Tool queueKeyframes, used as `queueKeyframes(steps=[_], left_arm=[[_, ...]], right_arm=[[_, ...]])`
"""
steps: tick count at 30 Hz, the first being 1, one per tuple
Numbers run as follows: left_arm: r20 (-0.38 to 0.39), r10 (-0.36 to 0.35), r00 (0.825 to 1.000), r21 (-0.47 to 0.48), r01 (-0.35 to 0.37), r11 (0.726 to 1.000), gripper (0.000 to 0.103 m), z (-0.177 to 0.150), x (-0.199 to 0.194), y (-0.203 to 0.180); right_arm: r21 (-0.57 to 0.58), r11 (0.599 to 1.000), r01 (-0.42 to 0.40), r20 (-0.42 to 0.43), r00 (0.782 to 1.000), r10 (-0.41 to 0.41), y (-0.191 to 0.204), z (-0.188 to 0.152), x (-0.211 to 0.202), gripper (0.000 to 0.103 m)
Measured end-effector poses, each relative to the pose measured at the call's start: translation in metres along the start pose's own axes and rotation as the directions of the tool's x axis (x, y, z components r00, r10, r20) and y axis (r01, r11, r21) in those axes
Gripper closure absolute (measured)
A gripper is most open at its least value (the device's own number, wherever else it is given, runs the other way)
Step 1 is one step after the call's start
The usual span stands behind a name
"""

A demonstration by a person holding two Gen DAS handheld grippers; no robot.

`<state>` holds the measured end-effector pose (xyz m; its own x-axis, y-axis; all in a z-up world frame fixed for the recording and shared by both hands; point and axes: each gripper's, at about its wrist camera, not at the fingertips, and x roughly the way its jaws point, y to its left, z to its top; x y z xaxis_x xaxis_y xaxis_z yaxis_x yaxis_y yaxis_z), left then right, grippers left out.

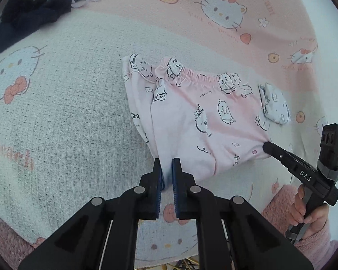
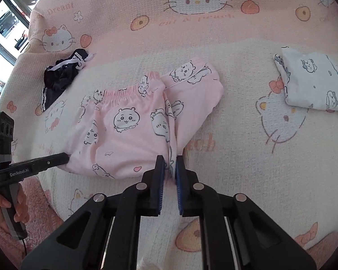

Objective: Fold clothes

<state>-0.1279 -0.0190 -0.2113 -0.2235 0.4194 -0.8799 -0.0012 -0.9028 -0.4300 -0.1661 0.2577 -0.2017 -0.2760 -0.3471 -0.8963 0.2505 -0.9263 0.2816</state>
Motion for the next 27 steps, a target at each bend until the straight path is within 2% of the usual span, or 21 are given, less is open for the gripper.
queueKeyframes(steps=[5, 8, 11, 14, 15, 16, 17, 18, 19, 20, 22, 24, 25, 26, 27], left_arm=[[-0.049, 0.000, 0.999, 0.027, 0.001, 1.000, 0.094, -0.034, -0.015, -0.001], [-0.081, 0.019, 0.997, 0.064, -0.014, 0.998, 0.094, -0.060, -0.023, -0.016], [-0.093, 0.091, 0.992, 0.140, -0.077, 0.987, 0.093, -0.083, -0.014, -0.027], [-0.163, 0.217, 0.962, 0.161, -0.192, 0.968, 0.086, -0.089, 0.004, -0.021], [-0.141, 0.247, 0.959, 0.181, -0.221, 0.958, 0.085, -0.090, 0.000, -0.022], [-0.108, 0.270, 0.957, 0.203, -0.244, 0.948, 0.082, -0.091, -0.007, -0.024], [-0.098, 0.253, 0.963, 0.207, -0.229, 0.951, 0.078, -0.093, -0.011, -0.023], [-0.096, 0.223, 0.970, 0.205, -0.200, 0.958, 0.062, -0.094, -0.014, -0.022], [-0.093, 0.193, 0.977, 0.204, -0.171, 0.964, 0.045, -0.095, -0.018, -0.021], [-0.106, 0.165, 0.981, 0.194, -0.142, 0.971, 0.042, -0.096, -0.016, -0.018], [-0.133, 0.162, 0.978, 0.176, -0.137, 0.975, 0.042, -0.098, -0.003, -0.011], [-0.137, 0.188, 0.973, 0.179, -0.162, 0.970, 0.043, -0.102, 0.009, -0.011], [-0.139, 0.189, 0.972, 0.185, -0.162, 0.969, 0.043, -0.104, 0.014, -0.013], [-0.150, 0.172, 0.974, 0.187, -0.143, 0.972, 0.045, -0.107, 0.019, -0.016], [-0.161, 0.157, 0.974, 0.191, -0.126, 0.974, 0.056, -0.109, 0.022, -0.018]], right_arm=[[0.005, 1.000, -0.007, -0.022, 1.000, 0.007, -0.001, -0.042, -0.020, 0.095], [-0.011, 1.000, 0.004, -0.040, 0.999, -0.005, -0.004, -0.067, -0.032, 0.095], [-0.022, 0.999, 0.032, -0.094, 0.995, -0.034, -0.009, -0.087, -0.022, 0.092], [-0.006, 0.998, 0.066, -0.163, 0.984, -0.066, -0.015, -0.098, -0.005, 0.087], [-0.006, 0.997, 0.074, -0.158, 0.985, -0.074, -0.016, -0.100, -0.008, 0.085], [-0.010, 0.997, 0.077, -0.126, 0.989, -0.077, -0.014, -0.100, -0.017, 0.082], [-0.019, 0.997, 0.080, -0.095, 0.992, -0.082, -0.013, -0.100, -0.025, 0.073], [-0.028, 0.996, 0.085, -0.071, 0.994, -0.087, -0.011, -0.100, -0.030, 0.067], [-0.038, 0.995, 0.089, -0.047, 0.995, -0.091, -0.010, -0.099, -0.036, 0.053], [-0.045, 0.995, 0.091, -0.037, 0.995, -0.092, -0.010, -0.100, -0.037, 0.050], [-0.050, 0.995, 0.086, -0.052, 0.995, -0.089, -0.012, -0.102, -0.029, 0.050], [-0.046, 0.996, 0.071, -0.081, 0.994, -0.074, -0.014, -0.103, -0.014, 0.051], [-0.037, 0.998, 0.054, -0.107, 0.993, -0.058, -0.014, -0.102, -0.005, 0.058], [-0.032, 0.999, 0.041, -0.127, 0.991, -0.045, -0.014, -0.102, 0.002, 0.069], [-0.031, 0.999, 0.032, -0.139, 0.990, -0.036, -0.013, -0.103, 0.006, 0.072]])
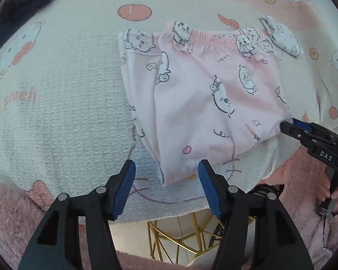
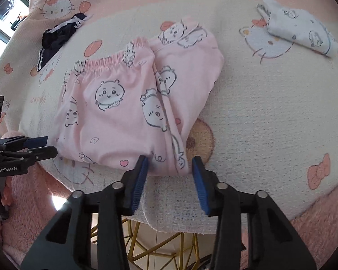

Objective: Fold clothes

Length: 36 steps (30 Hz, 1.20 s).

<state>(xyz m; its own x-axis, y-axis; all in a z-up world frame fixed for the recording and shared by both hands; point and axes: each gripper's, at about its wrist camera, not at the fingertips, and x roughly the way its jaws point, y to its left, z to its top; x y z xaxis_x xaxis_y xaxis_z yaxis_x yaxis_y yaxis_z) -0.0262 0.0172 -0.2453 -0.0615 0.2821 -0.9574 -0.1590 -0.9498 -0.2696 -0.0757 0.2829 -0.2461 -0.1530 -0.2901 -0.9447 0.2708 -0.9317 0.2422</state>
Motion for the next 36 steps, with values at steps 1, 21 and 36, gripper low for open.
queueKeyframes(steps=[1, 21, 36], left_arm=[[-0.007, -0.013, 1.000, 0.007, 0.013, 1.000, 0.064, -0.001, 0.002, -0.003], [0.070, -0.051, 0.996, 0.016, 0.050, 0.999, 0.091, 0.002, -0.029, 0.008], [-0.018, 0.091, 0.996, 0.016, -0.090, 0.996, 0.093, 0.005, 0.000, 0.026]], right_arm=[[-0.005, 1.000, -0.003, -0.004, 1.000, 0.003, 0.002, -0.001, 0.002, 0.075], [-0.034, 0.999, 0.028, 0.105, 0.994, -0.025, 0.018, -0.012, -0.016, 0.094], [-0.035, 0.991, 0.125, 0.077, 0.990, -0.122, 0.001, -0.014, -0.003, 0.094]])
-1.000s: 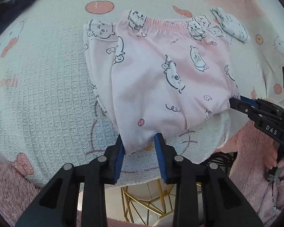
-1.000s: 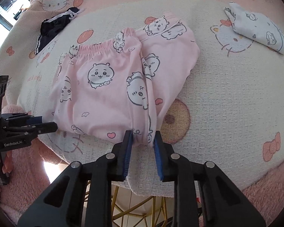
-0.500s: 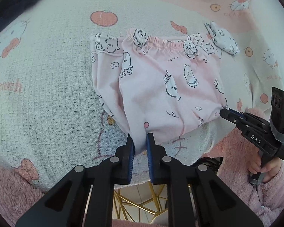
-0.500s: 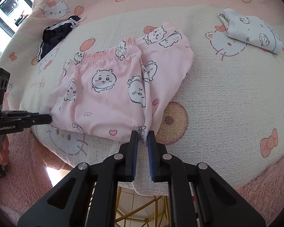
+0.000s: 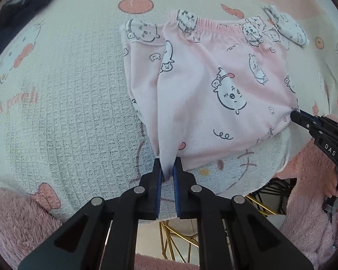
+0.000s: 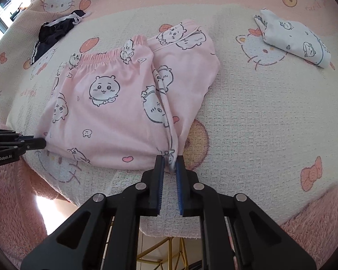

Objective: Fold clothes

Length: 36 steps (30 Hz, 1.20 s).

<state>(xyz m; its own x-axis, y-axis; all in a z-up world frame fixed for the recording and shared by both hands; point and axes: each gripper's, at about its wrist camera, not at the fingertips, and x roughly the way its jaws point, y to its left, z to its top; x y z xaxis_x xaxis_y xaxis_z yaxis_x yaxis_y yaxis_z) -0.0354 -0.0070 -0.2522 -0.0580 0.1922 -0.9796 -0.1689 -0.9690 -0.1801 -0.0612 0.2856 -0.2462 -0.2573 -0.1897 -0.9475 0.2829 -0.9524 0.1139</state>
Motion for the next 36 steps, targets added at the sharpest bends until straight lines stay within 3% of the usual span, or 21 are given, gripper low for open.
queueKeyframes(steps=[4, 8, 11, 15, 19, 21, 22, 24, 27, 28, 29, 30, 31, 33, 36], left_arm=[[-0.010, 0.001, 1.000, -0.017, -0.001, 1.000, 0.093, -0.013, -0.006, 0.018], [-0.038, -0.073, 0.997, -0.061, 0.071, 0.996, 0.088, -0.016, -0.013, 0.029], [-0.002, -0.015, 1.000, -0.012, 0.015, 1.000, 0.078, -0.020, -0.032, 0.026], [0.140, 0.057, 0.989, 0.084, -0.069, 0.994, 0.075, -0.019, -0.059, 0.009], [0.235, 0.034, 0.971, 0.145, -0.070, 0.987, 0.075, 0.000, -0.059, -0.023], [0.220, 0.007, 0.976, 0.171, -0.046, 0.984, 0.074, 0.014, -0.043, -0.038], [0.185, -0.010, 0.983, 0.179, -0.023, 0.984, 0.074, 0.020, -0.031, -0.041], [0.084, 0.017, 0.996, 0.187, -0.033, 0.982, 0.074, 0.025, -0.005, -0.048], [0.049, 0.008, 0.999, 0.180, -0.016, 0.984, 0.074, 0.024, -0.005, -0.033], [0.044, 0.037, 0.998, 0.164, -0.044, 0.985, 0.074, 0.024, -0.008, -0.025], [0.040, 0.095, 0.995, 0.150, -0.100, 0.984, 0.074, 0.024, -0.010, -0.016], [0.036, 0.157, 0.987, 0.138, -0.161, 0.977, 0.064, 0.024, -0.012, -0.007], [0.034, 0.170, 0.985, 0.111, -0.173, 0.979, 0.055, 0.024, -0.015, 0.002], [0.057, 0.079, 0.995, 0.039, -0.082, 0.996, 0.055, 0.028, -0.026, 0.014], [0.155, 0.059, 0.986, 0.049, -0.067, 0.997, 0.055, 0.039, -0.042, 0.000]], right_arm=[[0.036, 0.992, 0.122, 0.003, 0.993, -0.122, -0.011, -0.001, 0.001, 0.096], [0.240, 0.971, -0.017, 0.013, 1.000, 0.015, -0.053, -0.002, -0.005, 0.093], [0.249, 0.966, -0.066, 0.077, 0.996, 0.049, -0.056, -0.002, -0.021, 0.088], [0.135, 0.988, -0.073, 0.101, 0.993, 0.060, -0.028, 0.002, -0.025, 0.078], [-0.058, 0.998, -0.021, 0.054, 0.998, 0.024, 0.022, 0.012, -0.010, 0.074], [-0.160, 0.987, 0.003, 0.048, 0.999, 0.005, 0.047, 0.019, -0.002, 0.067], [-0.203, 0.979, 0.018, 0.036, 0.999, -0.010, 0.056, 0.022, 0.004, 0.057], [-0.256, 0.965, 0.050, -0.010, 0.998, -0.055, 0.060, 0.025, 0.020, 0.058], [-0.229, 0.973, 0.003, -0.046, 0.999, -0.014, 0.043, 0.029, 0.030, 0.062], [-0.205, 0.979, 0.006, -0.047, 0.999, -0.016, 0.033, 0.030, 0.027, 0.065], [-0.187, 0.982, 0.036, -0.043, 0.998, -0.045, 0.023, 0.032, 0.024, 0.062], [-0.162, 0.986, 0.044, -0.044, 0.998, -0.052, 0.013, 0.033, 0.022, 0.059], [-0.130, 0.991, 0.024, -0.051, 0.998, -0.031, 0.003, 0.034, 0.019, 0.056], [-0.090, 0.996, -0.020, -0.052, 0.999, 0.015, -0.007, 0.038, 0.013, 0.056], [-0.160, 0.987, -0.005, -0.008, 1.000, 0.003, 0.014, 0.046, 0.006, 0.056]])
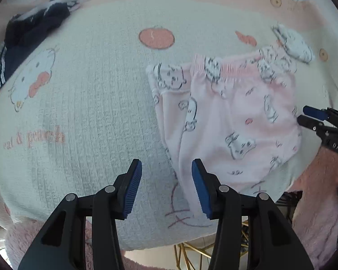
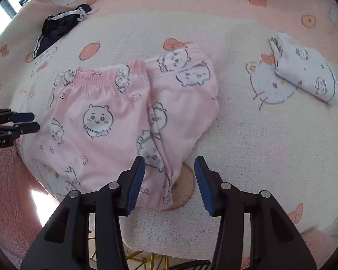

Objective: Fold clothes

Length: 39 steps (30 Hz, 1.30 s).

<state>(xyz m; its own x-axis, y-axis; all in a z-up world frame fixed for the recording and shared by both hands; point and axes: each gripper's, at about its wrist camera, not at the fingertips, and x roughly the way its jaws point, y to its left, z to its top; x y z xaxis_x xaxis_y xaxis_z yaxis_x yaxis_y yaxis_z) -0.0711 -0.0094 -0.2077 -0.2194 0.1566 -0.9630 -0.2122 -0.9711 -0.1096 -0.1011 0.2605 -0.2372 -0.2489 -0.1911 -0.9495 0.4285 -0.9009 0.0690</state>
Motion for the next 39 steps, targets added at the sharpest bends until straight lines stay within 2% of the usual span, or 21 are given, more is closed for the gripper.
queueKeyframes(steps=[3, 5, 8, 11, 13, 16, 18, 21, 23, 24, 25, 26, 28, 30, 32, 35, 37, 39], left_arm=[[0.067, -0.010, 0.998, 0.072, 0.006, 0.997, 0.055, 0.017, 0.002, -0.028], [0.079, -0.029, 0.996, 0.119, 0.020, 0.993, 0.055, 0.025, 0.011, -0.040], [0.002, 0.045, 0.999, 0.129, -0.045, 0.991, 0.055, 0.027, 0.034, -0.028], [-0.016, -0.018, 1.000, 0.043, 0.019, 0.999, 0.053, 0.023, 0.026, 0.003], [-0.038, 0.019, 0.999, -0.009, -0.019, 1.000, 0.053, 0.021, 0.018, 0.022], [0.012, -0.039, 0.999, -0.059, 0.040, 0.997, 0.053, 0.026, 0.002, 0.030], [0.045, -0.050, 0.998, -0.037, 0.052, 0.998, 0.053, 0.035, -0.002, 0.017], [0.043, -0.104, 0.994, -0.012, 0.105, 0.994, 0.053, 0.048, 0.006, -0.005], [0.037, -0.032, 0.999, 0.004, 0.032, 0.999, 0.053, 0.053, 0.015, -0.013], [0.028, 0.014, 0.999, 0.007, -0.014, 1.000, 0.053, 0.054, 0.020, -0.012], [0.020, 0.012, 1.000, -0.004, -0.012, 1.000, 0.053, 0.054, 0.025, -0.006], [0.018, -0.044, 0.999, -0.033, 0.044, 0.998, 0.053, 0.055, 0.027, 0.005], [0.020, -0.151, 0.988, -0.115, 0.152, 0.982, 0.053, 0.054, 0.024, 0.031], [0.045, -0.200, 0.979, -0.166, 0.205, 0.965, 0.053, 0.051, 0.011, 0.043], [0.074, -0.186, 0.980, -0.134, 0.194, 0.972, 0.053, 0.048, -0.003, 0.035], [0.073, -0.122, 0.990, -0.020, 0.124, 0.992, 0.053, 0.045, -0.010, 0.003], [0.066, -0.093, 0.994, 0.077, 0.087, 0.993, 0.053, 0.043, -0.005, -0.027], [0.029, -0.059, 0.998, 0.140, 0.055, 0.989, 0.053, 0.033, 0.006, -0.042]], right_arm=[[-0.068, 0.998, 0.000, -0.003, 1.000, 0.000, 0.029, 0.018, 0.011, 0.055], [-0.107, 0.994, 0.028, -0.027, 0.999, -0.031, 0.040, 0.025, 0.024, 0.054], [-0.150, 0.984, 0.096, -0.037, 0.994, -0.102, 0.052, 0.030, 0.043, 0.054], [-0.100, 0.992, 0.080, -0.037, 0.996, -0.084, 0.032, 0.029, 0.041, 0.054], [-0.082, 0.990, 0.117, -0.006, 0.993, -0.118, 0.010, 0.026, 0.030, 0.054], [-0.030, 0.995, 0.099, 0.026, 0.995, -0.098, -0.008, 0.028, 0.017, 0.051], [-0.050, 0.991, 0.127, 0.053, 0.991, -0.124, 0.003, 0.033, 0.015, 0.051], [-0.042, 0.997, 0.066, 0.066, 0.996, -0.063, 0.020, 0.045, 0.019, 0.050], [-0.036, 0.999, 0.023, 0.048, 0.999, -0.021, 0.026, 0.052, 0.026, 0.050], [-0.045, 0.998, 0.052, 0.042, 0.998, -0.051, 0.026, 0.054, 0.031, 0.050], [-0.052, 0.995, 0.089, 0.034, 0.996, -0.087, 0.026, 0.055, 0.037, 0.051], [-0.051, 0.993, 0.109, 0.023, 0.994, -0.108, 0.022, 0.055, 0.040, 0.051], [-0.031, 0.997, 0.069, 0.031, 0.997, -0.068, 0.003, 0.050, 0.031, 0.051], [-0.022, 0.999, 0.040, 0.080, 0.996, -0.038, -0.010, 0.044, 0.009, 0.051], [0.006, 0.999, 0.053, 0.114, 0.992, -0.053, -0.018, 0.041, -0.007, 0.049], [0.034, 0.999, 0.000, 0.104, 0.995, -0.003, -0.011, 0.037, -0.009, 0.049], [0.006, 1.000, -0.015, 0.085, 0.996, 0.015, 0.006, 0.027, -0.005, 0.049], [-0.058, 0.998, 0.004, 0.054, 0.999, -0.001, 0.030, 0.015, 0.006, 0.049]])
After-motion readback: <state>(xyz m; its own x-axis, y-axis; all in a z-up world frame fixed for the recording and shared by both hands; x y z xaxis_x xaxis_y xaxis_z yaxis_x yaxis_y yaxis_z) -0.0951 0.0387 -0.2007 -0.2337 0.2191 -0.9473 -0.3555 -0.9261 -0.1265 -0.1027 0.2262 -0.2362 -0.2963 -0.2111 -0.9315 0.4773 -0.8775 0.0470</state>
